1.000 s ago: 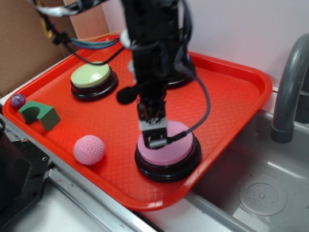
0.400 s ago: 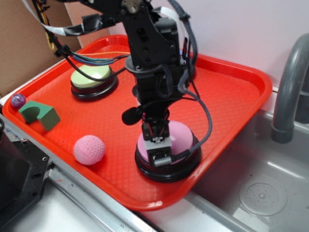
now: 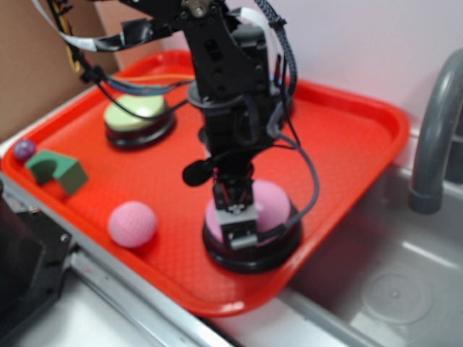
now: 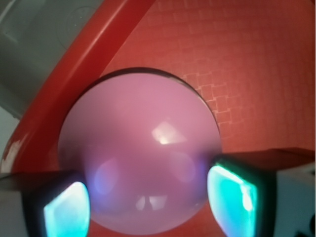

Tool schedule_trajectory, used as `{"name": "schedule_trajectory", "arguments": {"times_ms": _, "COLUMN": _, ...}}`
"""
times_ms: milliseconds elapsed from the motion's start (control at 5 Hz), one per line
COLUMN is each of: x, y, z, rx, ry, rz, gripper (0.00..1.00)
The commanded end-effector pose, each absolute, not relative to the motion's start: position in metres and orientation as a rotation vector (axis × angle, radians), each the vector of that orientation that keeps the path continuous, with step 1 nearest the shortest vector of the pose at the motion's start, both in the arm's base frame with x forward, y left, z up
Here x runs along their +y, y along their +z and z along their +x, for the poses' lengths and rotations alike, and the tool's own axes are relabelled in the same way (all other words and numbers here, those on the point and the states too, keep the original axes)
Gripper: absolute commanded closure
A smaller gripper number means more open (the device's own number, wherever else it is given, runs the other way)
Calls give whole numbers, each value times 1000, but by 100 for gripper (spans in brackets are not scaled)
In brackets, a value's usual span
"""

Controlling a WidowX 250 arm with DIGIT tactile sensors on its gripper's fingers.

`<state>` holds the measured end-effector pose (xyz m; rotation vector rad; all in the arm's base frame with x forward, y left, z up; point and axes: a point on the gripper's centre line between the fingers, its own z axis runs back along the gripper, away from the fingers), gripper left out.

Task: Push the pink button.

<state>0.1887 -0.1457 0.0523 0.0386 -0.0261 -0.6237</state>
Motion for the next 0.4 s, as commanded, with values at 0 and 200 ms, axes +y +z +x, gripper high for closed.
{"name": "schedule_trajectory", "arguments": {"times_ms": 0, "x": -158, "y": 59, "z": 192, "rx": -65, "ry": -604, "rz": 35, "gripper": 0}}
{"name": "schedule_trajectory", "arguments": {"times_ms": 200, "x": -149, "y": 102, "z": 194, "rx": -44, "ry": -603, "rz": 69, "gripper": 0}}
